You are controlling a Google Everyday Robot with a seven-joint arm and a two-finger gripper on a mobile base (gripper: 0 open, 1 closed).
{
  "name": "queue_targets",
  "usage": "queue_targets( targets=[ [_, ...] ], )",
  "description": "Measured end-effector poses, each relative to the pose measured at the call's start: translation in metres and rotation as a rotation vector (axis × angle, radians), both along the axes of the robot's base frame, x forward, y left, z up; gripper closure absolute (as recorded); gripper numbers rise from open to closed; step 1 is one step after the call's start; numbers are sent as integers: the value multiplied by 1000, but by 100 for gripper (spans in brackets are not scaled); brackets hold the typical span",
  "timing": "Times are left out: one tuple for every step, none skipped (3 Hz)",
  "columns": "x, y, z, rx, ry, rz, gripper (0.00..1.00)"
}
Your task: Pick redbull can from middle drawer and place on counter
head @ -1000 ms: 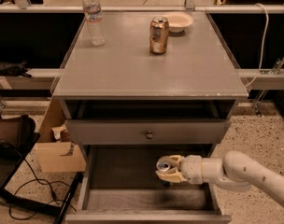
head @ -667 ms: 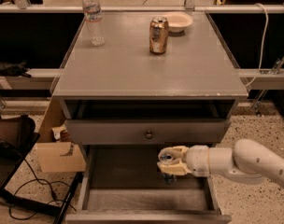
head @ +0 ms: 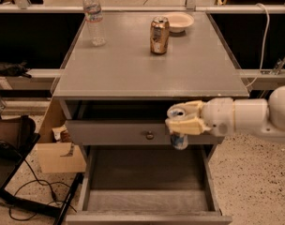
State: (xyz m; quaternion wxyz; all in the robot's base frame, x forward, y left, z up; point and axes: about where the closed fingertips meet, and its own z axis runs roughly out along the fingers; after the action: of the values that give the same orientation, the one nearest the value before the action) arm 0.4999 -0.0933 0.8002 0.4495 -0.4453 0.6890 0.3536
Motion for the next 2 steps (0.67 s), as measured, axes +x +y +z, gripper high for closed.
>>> queue_targets(
  targets=[
    [38, -8, 108, 35, -73, -64, 100],
    [73, -18, 165, 61, -121, -165, 100]
  ],
)
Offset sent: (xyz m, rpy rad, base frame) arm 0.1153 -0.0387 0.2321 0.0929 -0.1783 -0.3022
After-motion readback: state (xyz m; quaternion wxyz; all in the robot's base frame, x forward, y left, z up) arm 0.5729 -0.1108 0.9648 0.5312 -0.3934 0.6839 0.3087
